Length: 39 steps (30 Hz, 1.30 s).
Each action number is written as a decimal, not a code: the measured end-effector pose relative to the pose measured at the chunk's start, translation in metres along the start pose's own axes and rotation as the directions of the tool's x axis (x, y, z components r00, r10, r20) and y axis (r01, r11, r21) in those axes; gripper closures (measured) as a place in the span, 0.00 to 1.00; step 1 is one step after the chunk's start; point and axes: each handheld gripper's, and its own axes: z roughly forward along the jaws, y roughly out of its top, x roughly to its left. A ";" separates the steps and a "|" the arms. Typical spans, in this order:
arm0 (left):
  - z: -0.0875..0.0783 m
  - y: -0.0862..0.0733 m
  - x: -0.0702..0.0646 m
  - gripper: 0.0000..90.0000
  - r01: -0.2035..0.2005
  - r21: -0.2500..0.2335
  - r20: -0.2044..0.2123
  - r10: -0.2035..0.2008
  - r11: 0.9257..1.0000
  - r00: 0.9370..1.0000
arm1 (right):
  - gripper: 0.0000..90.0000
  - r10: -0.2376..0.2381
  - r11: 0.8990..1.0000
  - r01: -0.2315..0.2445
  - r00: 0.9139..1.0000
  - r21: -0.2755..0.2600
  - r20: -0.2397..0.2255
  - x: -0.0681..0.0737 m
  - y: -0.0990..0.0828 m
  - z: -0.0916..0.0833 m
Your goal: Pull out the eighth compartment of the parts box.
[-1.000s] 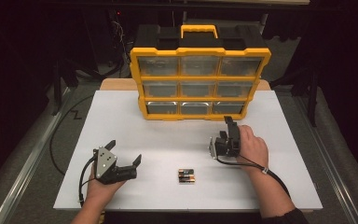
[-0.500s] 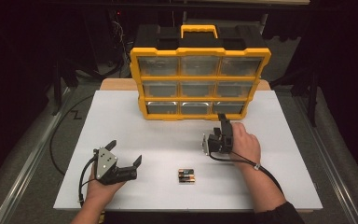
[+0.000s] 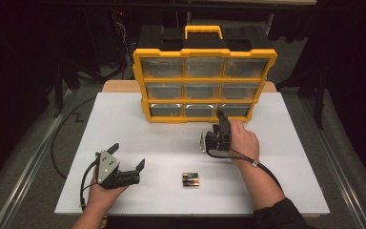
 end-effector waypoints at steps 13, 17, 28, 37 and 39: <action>-0.002 0.000 0.001 0.01 0.012 -0.006 0.009 -0.012 1.000 1.000 | 0.52 0.006 1.000 -0.006 1.000 0.008 0.007 -0.013 0.015 0.013; -0.002 0.000 0.001 0.01 0.012 -0.004 0.013 -0.012 1.000 1.000 | 0.56 -0.001 1.000 0.001 1.000 0.008 0.004 -0.014 0.020 0.019; -0.002 0.000 0.001 0.01 0.017 -0.002 0.020 -0.017 1.000 1.000 | 0.65 -0.003 1.000 0.003 1.000 0.006 -0.004 -0.020 0.033 0.028; -0.002 0.000 0.001 0.01 0.011 0.000 0.026 -0.011 1.000 1.000 | 0.72 -0.010 1.000 0.010 1.000 -0.001 -0.010 -0.021 0.042 0.031; -0.002 0.000 0.001 0.01 0.011 0.001 0.025 -0.011 1.000 1.000 | 0.73 -0.021 1.000 0.021 1.000 -0.003 -0.005 -0.021 0.044 0.031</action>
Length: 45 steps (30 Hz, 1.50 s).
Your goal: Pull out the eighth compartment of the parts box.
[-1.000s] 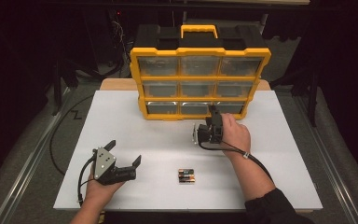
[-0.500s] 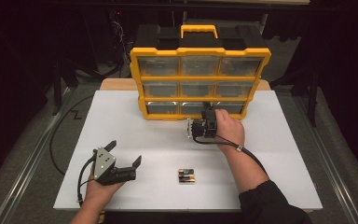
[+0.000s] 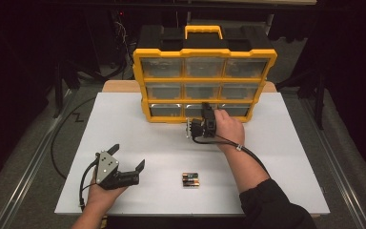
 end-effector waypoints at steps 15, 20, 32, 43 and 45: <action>0.000 -0.001 0.000 0.01 0.002 0.005 0.005 -0.002 1.000 1.000 | 0.82 -0.019 1.000 0.019 1.000 0.013 0.002 0.001 -0.001 0.003; 0.000 -0.001 0.001 0.01 0.003 0.006 0.003 -0.003 1.000 1.000 | 0.85 -0.009 1.000 0.008 1.000 0.012 0.013 0.001 -0.002 0.003; -0.001 0.000 0.002 0.01 0.007 0.000 -0.001 -0.007 1.000 1.000 | 0.87 -0.018 1.000 0.018 1.000 0.018 0.024 0.001 0.000 0.003; -0.001 0.000 0.003 0.01 0.014 -0.003 -0.001 -0.014 1.000 1.000 | 0.87 -0.024 1.000 0.024 1.000 0.020 0.011 0.000 0.000 -0.002; -0.001 0.000 0.003 0.01 0.016 -0.005 -0.002 -0.016 1.000 1.000 | 0.87 -0.026 0.999 0.026 1.000 0.021 0.005 -0.001 0.000 -0.002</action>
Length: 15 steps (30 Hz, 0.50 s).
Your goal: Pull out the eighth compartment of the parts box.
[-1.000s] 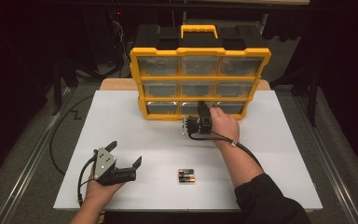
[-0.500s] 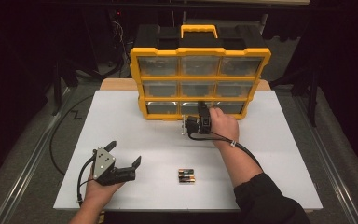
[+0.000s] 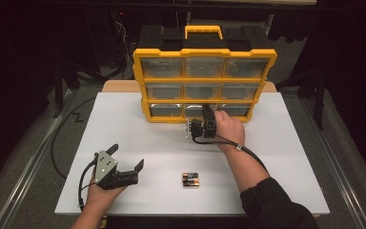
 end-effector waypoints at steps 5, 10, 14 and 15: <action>-0.001 0.001 0.000 0.01 -0.002 -0.008 0.002 0.002 1.000 1.000 | 0.87 0.001 1.000 -0.001 1.000 0.006 -0.013 0.000 0.000 -0.004; 0.000 0.001 0.000 0.01 0.004 -0.011 0.002 -0.004 1.000 1.000 | 0.87 -0.027 1.000 0.027 1.000 -0.001 -0.008 0.000 0.000 -0.007; -0.001 0.001 0.000 0.01 0.000 -0.013 -0.004 0.000 1.000 1.000 | 0.87 -0.029 1.000 0.029 0.999 0.006 -0.014 0.001 0.001 -0.011; -0.001 0.001 0.000 0.01 0.000 -0.014 -0.007 0.000 1.000 1.000 | 0.87 -0.019 1.000 0.019 1.000 0.006 -0.013 0.002 0.001 -0.012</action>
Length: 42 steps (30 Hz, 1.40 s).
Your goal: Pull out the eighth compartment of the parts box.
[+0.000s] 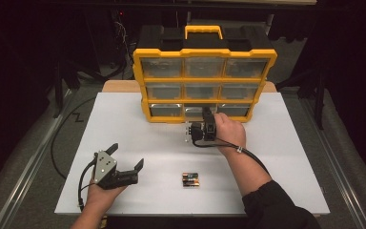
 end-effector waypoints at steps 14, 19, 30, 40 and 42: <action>-0.002 0.001 0.004 0.00 0.028 -0.013 -0.029 -0.029 1.000 0.999 | 0.87 0.003 1.000 -0.003 1.000 -0.005 -0.013 0.002 -0.002 -0.013; -0.002 0.001 0.003 0.00 0.029 -0.015 -0.028 -0.030 0.999 0.999 | 0.87 0.001 1.000 -0.001 1.000 -0.019 -0.009 0.002 -0.003 -0.017; 0.000 -0.001 0.007 0.00 0.056 0.013 -0.036 -0.056 0.998 0.998 | 0.87 -0.001 1.000 0.000 1.000 -0.020 -0.021 0.003 -0.004 -0.027; 0.001 -0.001 0.005 0.00 0.031 0.016 -0.016 -0.031 0.999 0.999 | 0.87 -0.004 1.000 0.003 1.000 -0.025 -0.026 0.002 -0.005 -0.034; 0.001 0.000 0.004 0.00 0.030 0.015 -0.014 -0.030 0.999 0.999 | 0.87 -0.004 1.000 0.004 1.000 -0.027 -0.025 0.003 -0.005 -0.036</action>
